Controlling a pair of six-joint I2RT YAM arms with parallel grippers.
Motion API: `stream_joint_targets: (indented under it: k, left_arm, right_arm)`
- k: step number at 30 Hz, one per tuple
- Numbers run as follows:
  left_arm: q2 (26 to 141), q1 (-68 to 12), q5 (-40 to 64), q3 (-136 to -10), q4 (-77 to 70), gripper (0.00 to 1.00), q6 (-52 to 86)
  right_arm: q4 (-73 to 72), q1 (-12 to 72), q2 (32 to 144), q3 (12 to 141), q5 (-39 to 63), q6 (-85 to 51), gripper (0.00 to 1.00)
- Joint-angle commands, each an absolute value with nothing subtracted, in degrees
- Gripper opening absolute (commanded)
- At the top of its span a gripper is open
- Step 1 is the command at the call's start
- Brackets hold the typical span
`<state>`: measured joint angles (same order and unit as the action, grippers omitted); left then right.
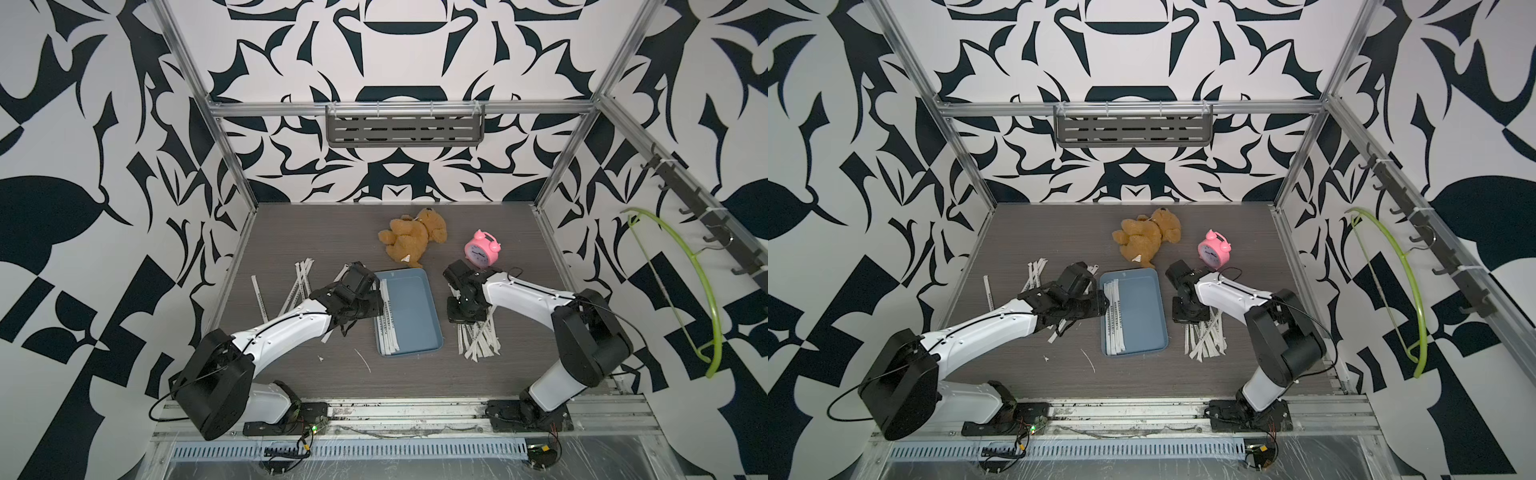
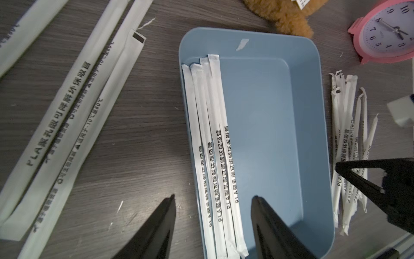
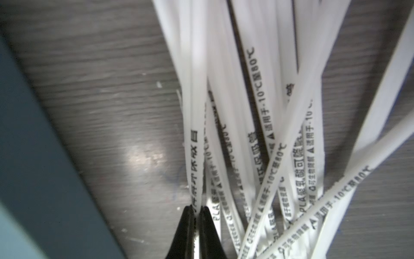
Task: Put the straws into the storage box
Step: Pick up the straw from the center of the board, then place the straw in the storage box.
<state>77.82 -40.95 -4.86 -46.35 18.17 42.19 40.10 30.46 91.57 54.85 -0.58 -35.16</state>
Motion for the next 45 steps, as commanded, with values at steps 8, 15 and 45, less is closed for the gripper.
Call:
stream_joint_targets:
  k: [8, 15, 45]
  left_arm:
    - [78.12, -41.05, -3.78, -45.19, 17.39, 0.60, 42.55]
    - [76.23, -39.30, -3.34, -43.70, 17.56, 0.60, 42.19]
    - [73.48, -37.86, -5.97, -42.18, 21.42, 0.60, 41.51]
  right_arm:
    - [38.52, 30.80, 83.69, 57.80, 11.38, -36.09, 0.07]
    - [32.77, 40.89, 88.83, 65.21, 17.13, -36.97, 0.06]
    - [22.71, 42.81, 108.22, 66.24, 22.39, -37.59, 0.15]
